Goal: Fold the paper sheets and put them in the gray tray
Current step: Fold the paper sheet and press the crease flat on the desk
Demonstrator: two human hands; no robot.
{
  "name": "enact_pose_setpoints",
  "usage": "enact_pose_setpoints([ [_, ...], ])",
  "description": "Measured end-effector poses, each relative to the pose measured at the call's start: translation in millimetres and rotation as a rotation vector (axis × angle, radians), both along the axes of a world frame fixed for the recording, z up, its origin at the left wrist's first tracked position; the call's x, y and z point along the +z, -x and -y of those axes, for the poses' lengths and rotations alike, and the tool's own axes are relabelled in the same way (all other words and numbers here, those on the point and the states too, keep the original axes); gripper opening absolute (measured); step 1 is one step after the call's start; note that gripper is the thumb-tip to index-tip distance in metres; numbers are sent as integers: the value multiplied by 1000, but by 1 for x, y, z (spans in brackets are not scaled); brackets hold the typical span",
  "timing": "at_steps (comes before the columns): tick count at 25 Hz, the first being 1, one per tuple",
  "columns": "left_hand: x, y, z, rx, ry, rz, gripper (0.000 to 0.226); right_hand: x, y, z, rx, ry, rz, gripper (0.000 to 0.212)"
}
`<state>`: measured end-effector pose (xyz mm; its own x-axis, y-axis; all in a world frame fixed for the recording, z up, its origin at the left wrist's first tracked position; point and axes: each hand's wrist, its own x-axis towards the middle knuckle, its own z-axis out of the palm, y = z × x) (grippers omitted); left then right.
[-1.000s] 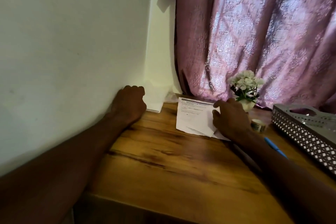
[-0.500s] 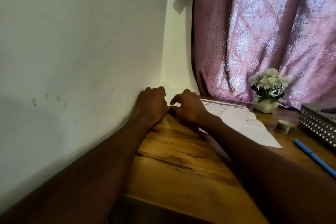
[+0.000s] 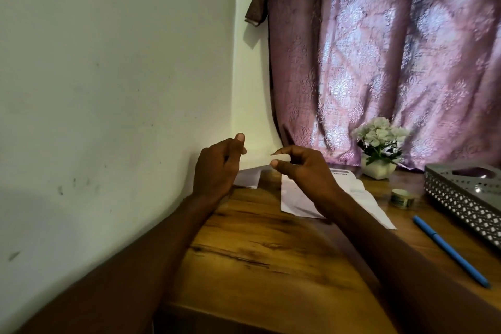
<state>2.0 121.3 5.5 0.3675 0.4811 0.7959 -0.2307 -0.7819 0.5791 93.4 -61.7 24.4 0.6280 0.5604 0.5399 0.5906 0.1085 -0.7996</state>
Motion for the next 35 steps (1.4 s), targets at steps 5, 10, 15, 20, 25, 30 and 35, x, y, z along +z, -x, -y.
enact_pose_setpoints([
  [5, 21, 6, 30, -285, 115, 123, 63, 20, -20, 50, 279, -355, -516, 32],
  [10, 45, 13, 51, -237, -66, 151, 55, 17, -46, 77, 592, -600, -807, 29],
  [15, 81, -44, 83, -437, -4, -171, 47, 14, -56, 76, 636, -661, -875, 13],
  [20, 38, -94, 94, -481, 48, -640, 64, 8, -59, 67, 540, -687, -856, 7],
  [25, 32, -79, 88, -658, 192, -571, 40, 9, -61, 67, 340, -757, -898, 8],
  [30, 48, -62, 76, -531, 727, -356, 36, 3, -63, 71, -743, -418, -541, 21],
  [35, 40, -64, 37, -271, 832, -455, 48, -1, -51, 69, -856, 342, -32, 16],
])
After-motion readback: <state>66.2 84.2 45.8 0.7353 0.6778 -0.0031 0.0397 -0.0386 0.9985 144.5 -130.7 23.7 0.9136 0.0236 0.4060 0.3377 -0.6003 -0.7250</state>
